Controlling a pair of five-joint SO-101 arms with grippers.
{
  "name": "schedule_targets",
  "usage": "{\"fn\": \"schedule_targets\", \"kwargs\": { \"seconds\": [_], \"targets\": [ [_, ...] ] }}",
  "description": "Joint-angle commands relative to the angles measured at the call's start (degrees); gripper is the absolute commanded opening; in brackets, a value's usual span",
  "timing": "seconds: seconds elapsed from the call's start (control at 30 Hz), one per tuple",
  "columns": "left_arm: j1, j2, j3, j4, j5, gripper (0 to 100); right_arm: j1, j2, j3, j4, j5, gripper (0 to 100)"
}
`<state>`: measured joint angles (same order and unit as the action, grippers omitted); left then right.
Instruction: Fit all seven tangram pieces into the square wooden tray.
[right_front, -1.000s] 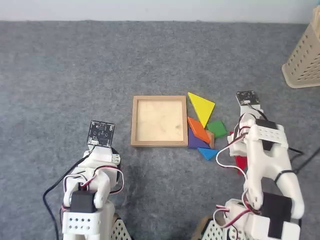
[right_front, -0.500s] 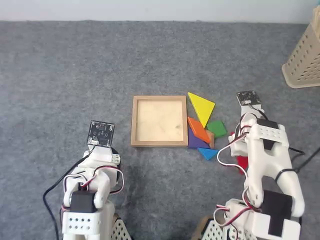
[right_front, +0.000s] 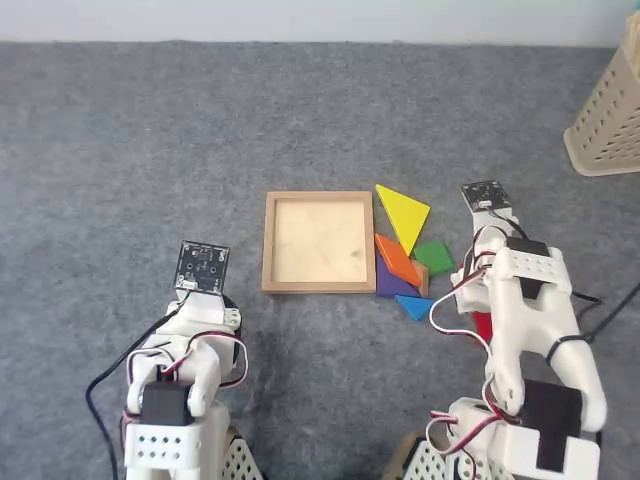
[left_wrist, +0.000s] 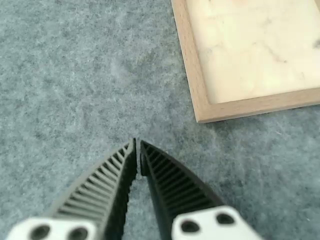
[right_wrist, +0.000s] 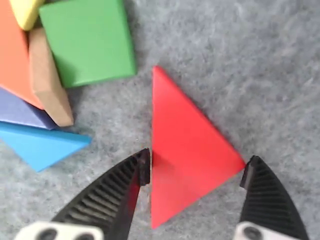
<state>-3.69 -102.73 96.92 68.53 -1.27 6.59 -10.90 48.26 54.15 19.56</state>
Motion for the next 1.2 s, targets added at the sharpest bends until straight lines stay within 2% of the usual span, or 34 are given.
{"fn": "schedule_targets", "kwargs": {
  "seconds": [0.0, 0.67, 0.87, 1.17],
  "targets": [
    [-0.3, -0.2, -0.3, 0.3, 0.5, 1, -0.7, 0.0, -0.3, -0.8, 0.8, 29.2],
    [-0.3, -0.2, -0.3, 0.3, 0.5, 1, -1.1, 0.0, 3.6, -2.6, 3.2, 29.1],
    [-0.3, -0.2, -0.3, 0.3, 0.5, 1, -1.1, 0.0, 3.7, -2.9, 3.1, 19.7],
    [-0.3, -0.2, -0.3, 0.3, 0.5, 1, -0.7, -0.7, 3.3, -2.4, 3.3, 19.5]
  ]
}}
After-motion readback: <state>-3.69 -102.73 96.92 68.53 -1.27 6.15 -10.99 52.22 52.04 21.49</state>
